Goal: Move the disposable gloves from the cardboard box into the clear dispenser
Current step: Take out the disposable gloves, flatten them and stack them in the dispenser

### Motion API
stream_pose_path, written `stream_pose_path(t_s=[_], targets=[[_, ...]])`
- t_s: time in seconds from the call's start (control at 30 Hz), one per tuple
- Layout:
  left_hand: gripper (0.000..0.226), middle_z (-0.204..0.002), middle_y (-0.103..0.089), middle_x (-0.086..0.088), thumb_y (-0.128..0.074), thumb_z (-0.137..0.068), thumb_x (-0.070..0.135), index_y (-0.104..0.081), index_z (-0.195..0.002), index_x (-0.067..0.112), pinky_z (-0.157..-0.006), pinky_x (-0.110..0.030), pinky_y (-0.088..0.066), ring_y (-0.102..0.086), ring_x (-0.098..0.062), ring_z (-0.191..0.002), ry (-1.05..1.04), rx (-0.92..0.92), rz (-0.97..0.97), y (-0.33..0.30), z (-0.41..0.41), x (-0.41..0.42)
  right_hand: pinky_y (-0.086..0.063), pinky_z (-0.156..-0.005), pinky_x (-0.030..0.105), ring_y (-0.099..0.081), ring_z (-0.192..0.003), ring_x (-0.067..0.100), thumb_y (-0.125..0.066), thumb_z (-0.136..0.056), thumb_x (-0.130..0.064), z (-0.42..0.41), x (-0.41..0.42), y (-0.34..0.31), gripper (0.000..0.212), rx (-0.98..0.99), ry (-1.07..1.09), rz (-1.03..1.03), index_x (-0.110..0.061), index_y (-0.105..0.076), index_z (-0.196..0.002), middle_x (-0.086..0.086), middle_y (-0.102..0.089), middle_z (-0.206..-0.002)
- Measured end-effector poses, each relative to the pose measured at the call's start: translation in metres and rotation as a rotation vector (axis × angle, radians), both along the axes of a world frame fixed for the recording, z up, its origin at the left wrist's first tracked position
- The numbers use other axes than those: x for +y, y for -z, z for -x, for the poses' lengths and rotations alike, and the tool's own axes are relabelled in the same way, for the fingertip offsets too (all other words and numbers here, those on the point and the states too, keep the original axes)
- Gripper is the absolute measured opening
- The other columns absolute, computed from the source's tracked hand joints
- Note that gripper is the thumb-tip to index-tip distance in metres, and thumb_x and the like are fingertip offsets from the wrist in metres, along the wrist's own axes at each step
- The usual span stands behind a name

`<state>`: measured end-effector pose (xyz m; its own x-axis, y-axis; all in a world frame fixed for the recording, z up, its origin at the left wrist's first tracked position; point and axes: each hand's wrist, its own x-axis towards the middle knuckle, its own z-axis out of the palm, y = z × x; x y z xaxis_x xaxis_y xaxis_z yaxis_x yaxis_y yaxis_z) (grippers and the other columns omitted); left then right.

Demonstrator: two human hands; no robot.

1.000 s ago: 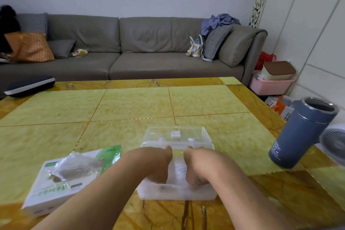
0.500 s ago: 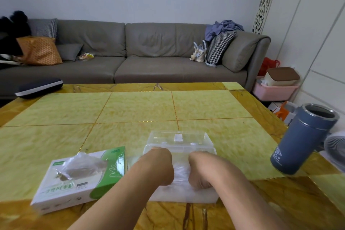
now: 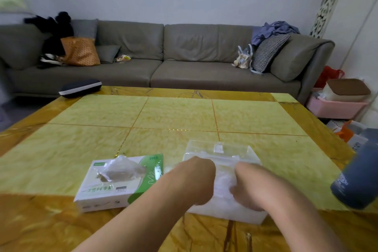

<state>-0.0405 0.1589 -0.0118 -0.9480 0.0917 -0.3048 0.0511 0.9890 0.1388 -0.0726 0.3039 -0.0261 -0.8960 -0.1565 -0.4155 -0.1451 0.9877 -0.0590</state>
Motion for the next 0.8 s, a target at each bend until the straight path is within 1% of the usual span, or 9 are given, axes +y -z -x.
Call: stream_pose_path(t_s=[0.1, 0.17, 0.3, 0.43, 0.5, 0.57, 0.6, 0.73, 0.8], targets=[[0.031, -0.105, -0.060, -0.004, -0.052, -0.100, 0.011, -0.046, -0.131, 0.017, -0.064, -0.037, -0.054, -0.064, -0.024, -0.086, -0.007, 0.149, -0.144, -0.003, -0.016, -0.016, -0.058, -0.086, 0.033, -0.069, -0.104, 0.022, -0.052, -0.102, -0.023, -0.015, -0.002, -0.010, 0.023, 0.173, -0.018, 0.016, -0.021, -0.066, -0.120, 0.002, -0.066, -0.118], [0.041, -0.111, -0.062, -0.001, -0.051, -0.102, 0.020, -0.039, -0.140, 0.028, -0.077, -0.046, -0.060, -0.065, -0.025, -0.094, -0.008, 0.256, -0.224, -0.009, -0.029, -0.029, -0.057, -0.081, 0.034, -0.068, -0.097, 0.022, -0.048, -0.098, -0.020, -0.027, -0.004, -0.021, 0.020, 0.249, -0.031, 0.019, -0.023, -0.065, -0.108, -0.002, -0.064, -0.108], [0.031, -0.098, -0.067, 0.011, -0.052, -0.099, 0.016, -0.059, -0.125, 0.031, -0.074, -0.036, -0.059, -0.065, -0.009, -0.083, -0.187, 0.643, -0.402, -0.008, -0.037, -0.079, -0.054, -0.077, 0.034, -0.063, -0.089, 0.021, -0.044, -0.091, -0.011, -0.037, -0.016, -0.034, 0.025, 0.360, 0.003, 0.058, -0.028, -0.060, -0.100, -0.006, -0.055, -0.096], [0.046, -0.136, -0.054, 0.012, -0.068, -0.095, 0.030, -0.053, -0.139, 0.032, -0.102, -0.030, -0.047, -0.052, -0.011, -0.124, -0.340, 0.564, -0.209, 0.017, -0.046, -0.144, -0.045, -0.075, 0.031, -0.053, -0.094, 0.016, -0.042, -0.092, -0.002, -0.039, -0.031, -0.027, 0.038, 0.466, -0.004, 0.158, -0.032, -0.059, -0.108, -0.012, -0.053, -0.108], [0.032, -0.128, -0.062, 0.012, -0.069, -0.094, 0.034, -0.061, -0.126, 0.036, -0.091, -0.029, -0.052, -0.059, -0.010, -0.113, -0.408, 0.475, -0.223, 0.028, -0.048, -0.166, -0.041, -0.073, 0.030, -0.051, -0.094, 0.013, -0.042, -0.089, 0.001, -0.036, -0.037, -0.020, 0.038, 0.508, -0.031, 0.203, -0.031, -0.059, -0.100, -0.014, -0.056, -0.108], [0.006, -0.097, -0.072, 0.013, -0.065, -0.098, 0.032, -0.066, -0.097, 0.037, -0.064, -0.020, -0.048, -0.064, -0.004, -0.082, -0.456, 0.511, -0.279, 0.032, -0.047, -0.178, -0.046, -0.069, 0.033, -0.055, -0.089, 0.013, -0.047, -0.084, 0.005, -0.033, -0.042, -0.013, 0.036, 0.595, -0.061, 0.320, -0.029, -0.058, -0.085, -0.015, -0.059, -0.096], [0.011, -0.086, -0.071, 0.014, -0.063, -0.099, 0.031, -0.067, -0.090, 0.036, -0.057, -0.018, -0.045, -0.063, -0.002, -0.073, -0.470, 0.554, -0.307, 0.033, -0.044, -0.181, -0.047, -0.065, 0.034, -0.056, -0.084, 0.012, -0.049, -0.081, 0.007, -0.032, -0.044, -0.010, 0.037, 0.654, -0.089, 0.401, -0.028, -0.057, -0.079, -0.015, -0.058, -0.088], [0.016, -0.069, -0.072, 0.008, -0.060, -0.101, 0.031, -0.071, -0.089, 0.030, -0.047, -0.025, -0.048, -0.064, -0.007, -0.056, -0.556, 0.760, -0.591, 0.015, -0.044, -0.180, -0.038, -0.061, 0.015, -0.053, -0.075, 0.002, -0.055, -0.078, 0.012, -0.037, -0.060, -0.002, 0.039, 0.723, -0.207, 0.574, -0.026, -0.057, -0.077, -0.017, -0.056, -0.083], [0.013, -0.076, -0.075, 0.008, -0.062, -0.101, 0.033, -0.072, -0.092, 0.029, -0.055, -0.034, -0.056, -0.070, -0.010, -0.065, -0.604, 0.820, -0.787, 0.007, -0.049, -0.177, -0.038, -0.065, 0.011, -0.054, -0.080, -0.001, -0.057, -0.080, 0.011, -0.039, -0.068, 0.005, 0.039, 0.744, -0.274, 0.609, -0.028, -0.059, -0.085, -0.020, -0.056, -0.089]])
